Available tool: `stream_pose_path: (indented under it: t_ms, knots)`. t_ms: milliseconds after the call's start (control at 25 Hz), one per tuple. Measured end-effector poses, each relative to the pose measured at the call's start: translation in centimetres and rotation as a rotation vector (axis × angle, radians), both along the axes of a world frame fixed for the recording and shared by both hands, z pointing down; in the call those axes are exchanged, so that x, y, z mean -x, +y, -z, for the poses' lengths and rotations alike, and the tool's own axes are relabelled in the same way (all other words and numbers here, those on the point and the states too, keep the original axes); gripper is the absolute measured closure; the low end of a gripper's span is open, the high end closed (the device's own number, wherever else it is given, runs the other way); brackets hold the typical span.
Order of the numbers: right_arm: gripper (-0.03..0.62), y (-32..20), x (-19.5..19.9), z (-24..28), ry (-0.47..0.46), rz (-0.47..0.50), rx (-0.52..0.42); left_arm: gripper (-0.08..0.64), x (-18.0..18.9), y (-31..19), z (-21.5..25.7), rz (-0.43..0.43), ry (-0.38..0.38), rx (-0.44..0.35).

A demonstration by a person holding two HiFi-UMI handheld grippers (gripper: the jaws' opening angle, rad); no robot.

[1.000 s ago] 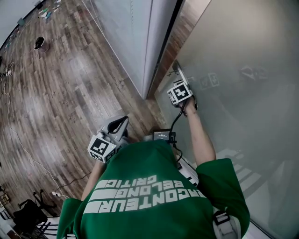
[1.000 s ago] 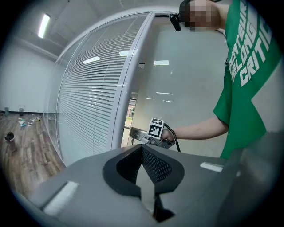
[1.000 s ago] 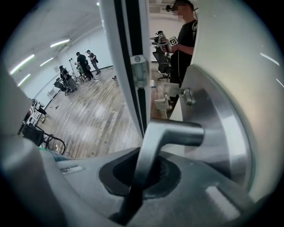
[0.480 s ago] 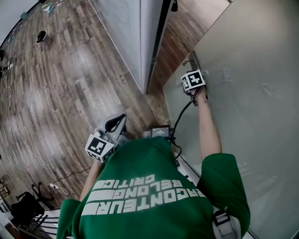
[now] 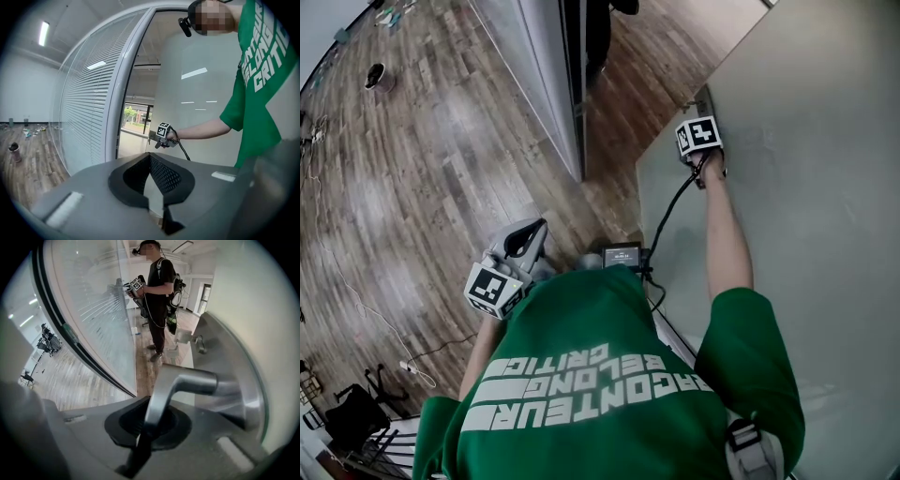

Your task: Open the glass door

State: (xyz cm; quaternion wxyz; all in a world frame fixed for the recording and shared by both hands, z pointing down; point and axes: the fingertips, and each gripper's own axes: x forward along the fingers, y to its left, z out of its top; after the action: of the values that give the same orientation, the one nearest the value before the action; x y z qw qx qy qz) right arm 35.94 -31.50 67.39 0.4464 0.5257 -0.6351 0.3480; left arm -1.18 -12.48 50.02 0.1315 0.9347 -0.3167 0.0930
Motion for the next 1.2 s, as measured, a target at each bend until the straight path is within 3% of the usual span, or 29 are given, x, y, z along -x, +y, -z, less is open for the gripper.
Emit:
stream_pose_path:
  t_ms: [440,1200]
  knots:
    - [0.598,-0.7,-8.6,-0.4,0.010,-0.121,-0.012,0.549,-5.5,0.1,-0.2,-0.117,0.006,-0.003]
    - [0.598,3.7,-21.3,-1.3,0.012,-0.332,-0.011,0.549,-21.0,-7.9,-1.9,-0.493,0.075,0.002]
